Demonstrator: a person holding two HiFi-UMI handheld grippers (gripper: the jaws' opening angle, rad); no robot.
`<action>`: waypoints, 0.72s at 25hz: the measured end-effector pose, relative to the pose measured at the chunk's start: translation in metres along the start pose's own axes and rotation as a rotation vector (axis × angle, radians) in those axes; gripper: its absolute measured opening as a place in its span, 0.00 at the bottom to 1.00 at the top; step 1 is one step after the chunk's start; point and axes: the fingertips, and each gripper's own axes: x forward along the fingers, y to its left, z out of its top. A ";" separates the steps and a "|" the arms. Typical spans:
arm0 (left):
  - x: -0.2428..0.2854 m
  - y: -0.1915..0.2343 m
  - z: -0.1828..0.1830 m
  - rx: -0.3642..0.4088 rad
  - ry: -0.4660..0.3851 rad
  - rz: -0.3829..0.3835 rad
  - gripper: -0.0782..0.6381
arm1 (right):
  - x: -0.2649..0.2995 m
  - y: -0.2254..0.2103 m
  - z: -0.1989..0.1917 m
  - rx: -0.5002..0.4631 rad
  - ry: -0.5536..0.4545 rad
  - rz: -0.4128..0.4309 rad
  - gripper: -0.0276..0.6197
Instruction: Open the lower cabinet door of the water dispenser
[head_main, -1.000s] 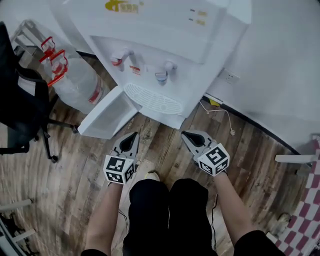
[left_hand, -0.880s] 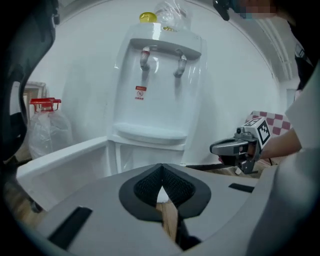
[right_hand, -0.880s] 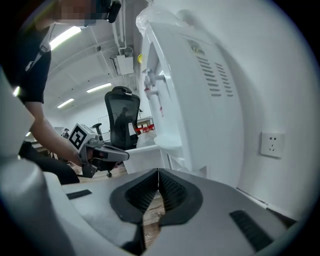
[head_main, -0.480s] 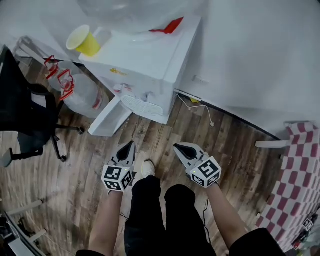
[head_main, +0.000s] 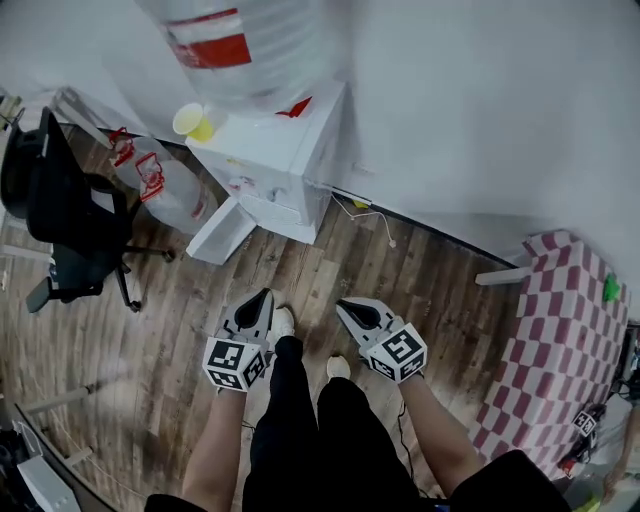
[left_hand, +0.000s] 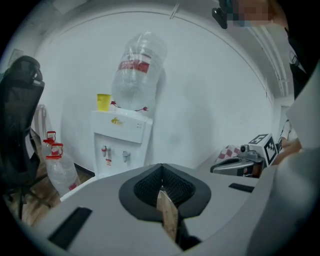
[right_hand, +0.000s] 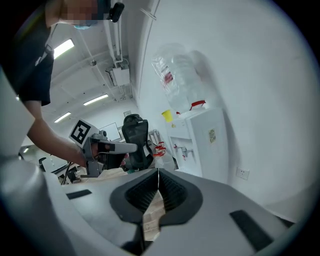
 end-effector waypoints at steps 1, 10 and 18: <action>-0.009 -0.011 0.006 0.000 0.000 -0.002 0.13 | -0.011 0.008 0.006 -0.005 0.000 0.003 0.08; -0.110 -0.076 0.037 -0.052 -0.061 0.081 0.13 | -0.096 0.078 0.031 -0.016 -0.012 0.020 0.08; -0.162 -0.110 0.035 -0.040 -0.076 0.070 0.13 | -0.137 0.121 0.027 -0.027 -0.013 0.039 0.08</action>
